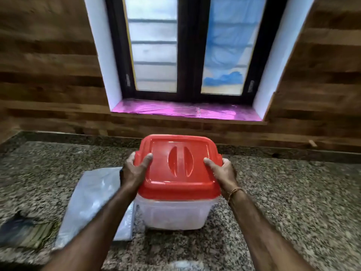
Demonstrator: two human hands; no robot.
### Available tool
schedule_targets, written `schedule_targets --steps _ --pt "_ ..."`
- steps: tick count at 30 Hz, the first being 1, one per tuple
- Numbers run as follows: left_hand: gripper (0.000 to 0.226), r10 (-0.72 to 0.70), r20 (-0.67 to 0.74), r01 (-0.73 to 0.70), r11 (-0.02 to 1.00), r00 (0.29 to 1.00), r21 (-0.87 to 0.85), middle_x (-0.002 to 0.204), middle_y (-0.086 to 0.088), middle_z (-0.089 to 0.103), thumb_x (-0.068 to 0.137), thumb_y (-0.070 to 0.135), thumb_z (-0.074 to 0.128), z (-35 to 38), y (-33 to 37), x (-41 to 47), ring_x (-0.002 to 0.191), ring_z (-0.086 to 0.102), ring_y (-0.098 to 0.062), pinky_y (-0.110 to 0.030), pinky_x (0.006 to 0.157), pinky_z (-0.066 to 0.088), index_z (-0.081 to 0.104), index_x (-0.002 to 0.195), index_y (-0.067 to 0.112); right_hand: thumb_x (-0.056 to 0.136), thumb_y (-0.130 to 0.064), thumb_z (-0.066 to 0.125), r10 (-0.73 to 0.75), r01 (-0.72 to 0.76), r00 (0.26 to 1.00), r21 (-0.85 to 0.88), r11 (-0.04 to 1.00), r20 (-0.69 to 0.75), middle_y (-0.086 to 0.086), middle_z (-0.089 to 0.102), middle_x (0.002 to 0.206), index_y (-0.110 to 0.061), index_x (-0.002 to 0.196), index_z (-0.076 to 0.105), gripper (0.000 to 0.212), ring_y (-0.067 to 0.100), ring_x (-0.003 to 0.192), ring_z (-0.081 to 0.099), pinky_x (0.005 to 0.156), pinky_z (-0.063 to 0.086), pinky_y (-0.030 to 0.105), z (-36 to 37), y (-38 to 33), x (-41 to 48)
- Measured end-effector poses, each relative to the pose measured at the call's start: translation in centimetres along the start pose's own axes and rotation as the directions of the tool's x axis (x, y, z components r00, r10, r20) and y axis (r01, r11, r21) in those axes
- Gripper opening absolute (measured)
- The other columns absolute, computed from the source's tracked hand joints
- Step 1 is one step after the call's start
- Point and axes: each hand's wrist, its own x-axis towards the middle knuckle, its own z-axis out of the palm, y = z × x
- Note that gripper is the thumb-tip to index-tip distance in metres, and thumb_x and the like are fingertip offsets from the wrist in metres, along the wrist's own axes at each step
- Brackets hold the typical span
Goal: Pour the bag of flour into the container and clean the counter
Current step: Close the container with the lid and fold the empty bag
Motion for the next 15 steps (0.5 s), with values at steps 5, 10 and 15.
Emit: schedule_targets --steps 5,10,15 --pt "0.082 -0.092 0.021 0.091 0.995 0.996 0.027 0.129 -0.012 0.069 0.081 0.074 0.060 0.1 -3.3 0.3 0.116 0.065 -0.034 -0.040 0.095 0.051 0.058 0.138 0.015 0.055 -0.089 0.056 -0.028 -0.015 0.994 -0.396 0.918 -0.105 0.014 0.070 0.104 -0.016 0.097 0.075 0.086 0.034 0.101 0.068 0.092 0.057 0.044 1.6 2.0 -0.1" --pt "0.082 -0.101 0.089 0.101 0.995 0.991 0.009 0.156 -0.010 0.047 0.094 0.058 0.060 0.8 -4.2 1.7 0.139 0.048 -0.033 -0.038 0.109 0.040 0.030 0.160 0.020 0.069 -0.086 0.051 -0.017 -0.044 0.992 -0.479 0.877 -0.123 0.012 0.059 0.121 -0.022 0.115 0.069 0.081 0.037 0.119 0.054 0.104 0.044 0.047 2.2 1.9 -1.5" --pt "0.089 -0.174 0.145 0.181 0.983 0.974 -0.035 0.156 -0.007 0.047 0.085 0.068 0.064 0.9 -4.7 2.8 0.137 0.050 -0.032 -0.040 0.111 0.041 0.035 0.158 0.027 0.070 -0.063 0.082 0.181 -0.189 0.981 -0.156 0.969 -0.064 0.006 0.038 0.126 -0.028 0.125 0.049 0.073 0.028 0.109 0.055 0.077 0.056 0.034 1.9 1.6 -1.3"
